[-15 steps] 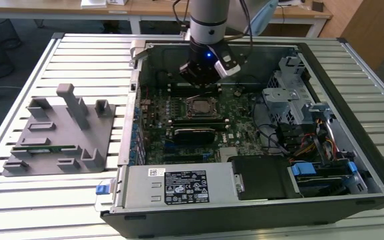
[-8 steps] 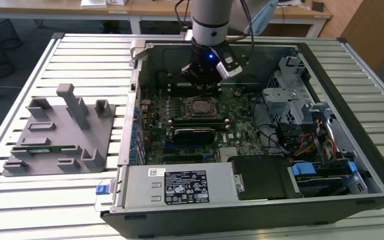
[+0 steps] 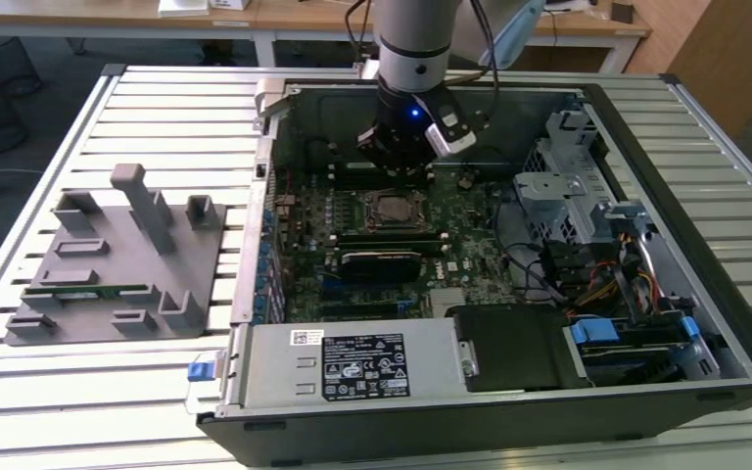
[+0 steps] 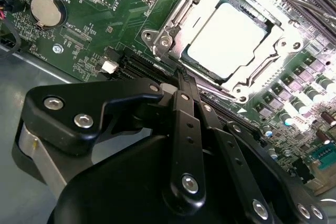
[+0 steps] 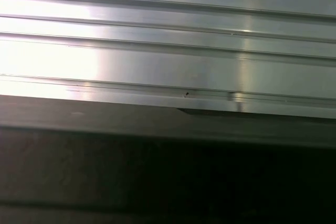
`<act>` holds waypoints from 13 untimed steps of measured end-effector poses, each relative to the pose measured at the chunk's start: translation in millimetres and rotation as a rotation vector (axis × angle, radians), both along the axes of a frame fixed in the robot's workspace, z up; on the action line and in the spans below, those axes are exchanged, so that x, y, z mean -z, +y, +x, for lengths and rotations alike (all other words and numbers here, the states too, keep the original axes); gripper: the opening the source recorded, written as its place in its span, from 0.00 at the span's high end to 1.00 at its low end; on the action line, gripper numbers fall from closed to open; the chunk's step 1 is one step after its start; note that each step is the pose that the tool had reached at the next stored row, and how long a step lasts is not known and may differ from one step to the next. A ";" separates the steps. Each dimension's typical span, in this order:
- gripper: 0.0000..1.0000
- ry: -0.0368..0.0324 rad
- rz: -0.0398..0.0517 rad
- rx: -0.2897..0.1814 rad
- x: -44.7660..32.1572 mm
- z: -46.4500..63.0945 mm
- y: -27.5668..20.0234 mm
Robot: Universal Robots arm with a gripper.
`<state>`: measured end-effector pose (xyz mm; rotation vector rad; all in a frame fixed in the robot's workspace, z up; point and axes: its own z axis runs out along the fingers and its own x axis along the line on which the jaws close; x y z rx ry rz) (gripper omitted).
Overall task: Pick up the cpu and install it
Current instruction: 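Install the first cpu locking lever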
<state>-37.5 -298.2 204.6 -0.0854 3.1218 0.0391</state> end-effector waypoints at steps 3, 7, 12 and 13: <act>0.89 0.0008 0.0002 0.001 0.4 1.6 0.0; 0.89 0.0017 0.0004 0.001 1.2 2.8 0.1; 0.89 0.0024 0.0002 0.001 3.1 3.9 0.1; 0.89 0.0025 0.0002 0.001 3.7 4.1 0.1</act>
